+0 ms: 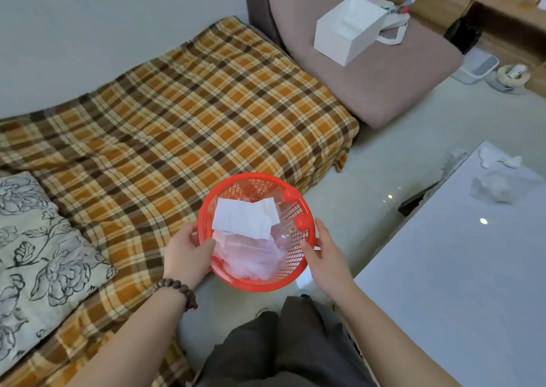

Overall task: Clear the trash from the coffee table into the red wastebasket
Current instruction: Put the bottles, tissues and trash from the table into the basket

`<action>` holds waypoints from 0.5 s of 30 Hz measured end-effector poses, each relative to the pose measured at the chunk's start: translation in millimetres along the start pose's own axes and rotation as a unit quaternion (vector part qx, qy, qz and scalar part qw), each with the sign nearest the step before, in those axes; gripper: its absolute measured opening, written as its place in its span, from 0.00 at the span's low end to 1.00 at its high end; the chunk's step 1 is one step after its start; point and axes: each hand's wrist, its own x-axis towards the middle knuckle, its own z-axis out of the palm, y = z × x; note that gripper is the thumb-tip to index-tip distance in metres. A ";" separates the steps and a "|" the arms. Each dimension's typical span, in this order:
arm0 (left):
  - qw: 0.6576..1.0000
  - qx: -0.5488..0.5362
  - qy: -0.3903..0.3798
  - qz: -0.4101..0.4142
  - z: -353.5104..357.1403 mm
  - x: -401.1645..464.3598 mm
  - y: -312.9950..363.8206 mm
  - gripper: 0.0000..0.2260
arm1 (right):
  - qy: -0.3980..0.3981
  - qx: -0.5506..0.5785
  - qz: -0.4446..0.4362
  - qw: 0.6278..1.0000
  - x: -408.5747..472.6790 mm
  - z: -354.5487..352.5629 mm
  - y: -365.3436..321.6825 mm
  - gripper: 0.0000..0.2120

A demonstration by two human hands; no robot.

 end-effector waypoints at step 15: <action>0.991 0.022 -0.115 0.064 83.1 84.2 119.7 0.06 | 0.174 0.057 -0.009 0.983 76.2 -74.2 -2.3 0.31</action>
